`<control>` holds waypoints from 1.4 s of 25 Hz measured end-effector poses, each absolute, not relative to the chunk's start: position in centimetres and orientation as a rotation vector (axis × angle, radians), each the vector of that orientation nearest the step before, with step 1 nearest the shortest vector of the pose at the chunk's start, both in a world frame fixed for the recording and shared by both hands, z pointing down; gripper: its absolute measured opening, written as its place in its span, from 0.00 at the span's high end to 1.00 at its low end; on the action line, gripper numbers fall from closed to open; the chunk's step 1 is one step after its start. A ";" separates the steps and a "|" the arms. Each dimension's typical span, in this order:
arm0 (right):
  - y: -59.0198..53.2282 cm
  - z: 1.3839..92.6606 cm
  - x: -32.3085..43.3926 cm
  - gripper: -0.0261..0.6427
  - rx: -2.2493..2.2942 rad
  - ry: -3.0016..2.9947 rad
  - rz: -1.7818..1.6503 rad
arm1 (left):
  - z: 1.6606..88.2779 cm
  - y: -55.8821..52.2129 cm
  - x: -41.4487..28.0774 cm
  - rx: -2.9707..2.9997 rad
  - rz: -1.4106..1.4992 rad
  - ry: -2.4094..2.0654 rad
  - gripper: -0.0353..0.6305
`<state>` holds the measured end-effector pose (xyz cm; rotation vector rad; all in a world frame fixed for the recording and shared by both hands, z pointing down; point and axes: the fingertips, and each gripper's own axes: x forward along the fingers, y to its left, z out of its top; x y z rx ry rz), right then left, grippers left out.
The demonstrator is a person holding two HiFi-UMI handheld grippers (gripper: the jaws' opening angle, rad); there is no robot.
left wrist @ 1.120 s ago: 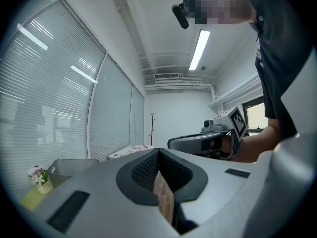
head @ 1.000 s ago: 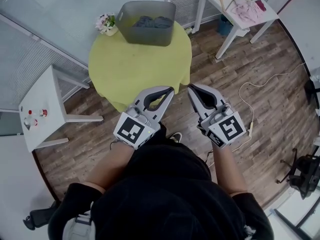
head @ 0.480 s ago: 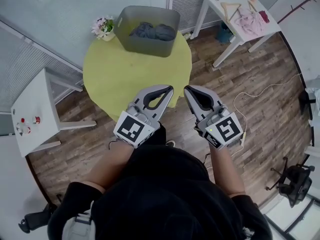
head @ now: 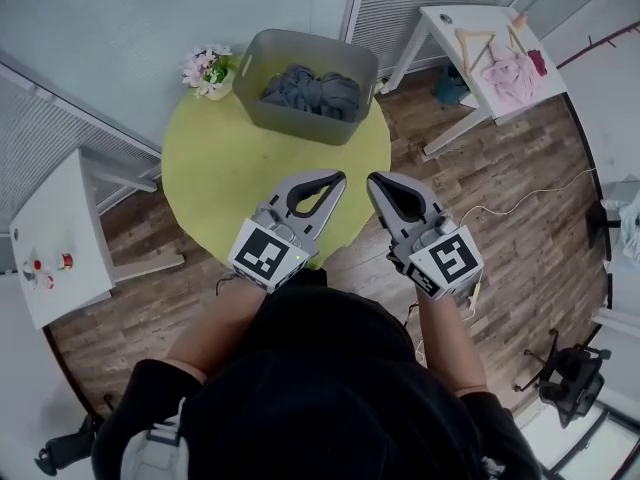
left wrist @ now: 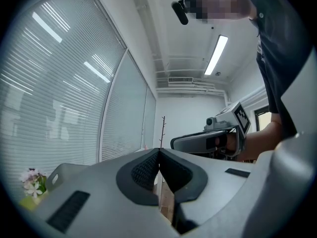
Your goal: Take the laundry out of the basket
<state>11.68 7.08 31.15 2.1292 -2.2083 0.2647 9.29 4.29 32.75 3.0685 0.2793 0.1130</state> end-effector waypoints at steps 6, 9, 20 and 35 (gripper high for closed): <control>4.3 31.5 12.8 0.92 2.101 -2.205 0.269 | 33.2 1.4 10.7 3.051 0.091 0.255 0.93; 2.7 31.7 13.6 0.92 2.070 -2.218 0.281 | 33.2 -0.4 11.2 3.045 0.083 0.207 0.93; -3.3 33.7 18.4 0.92 1.842 -2.379 0.267 | 34.3 -5.8 14.2 3.062 0.070 -0.086 0.93; -12.5 36.9 28.1 0.92 1.451 -2.577 0.210 | 35.7 -12.9 21.2 2.982 0.037 -0.674 0.93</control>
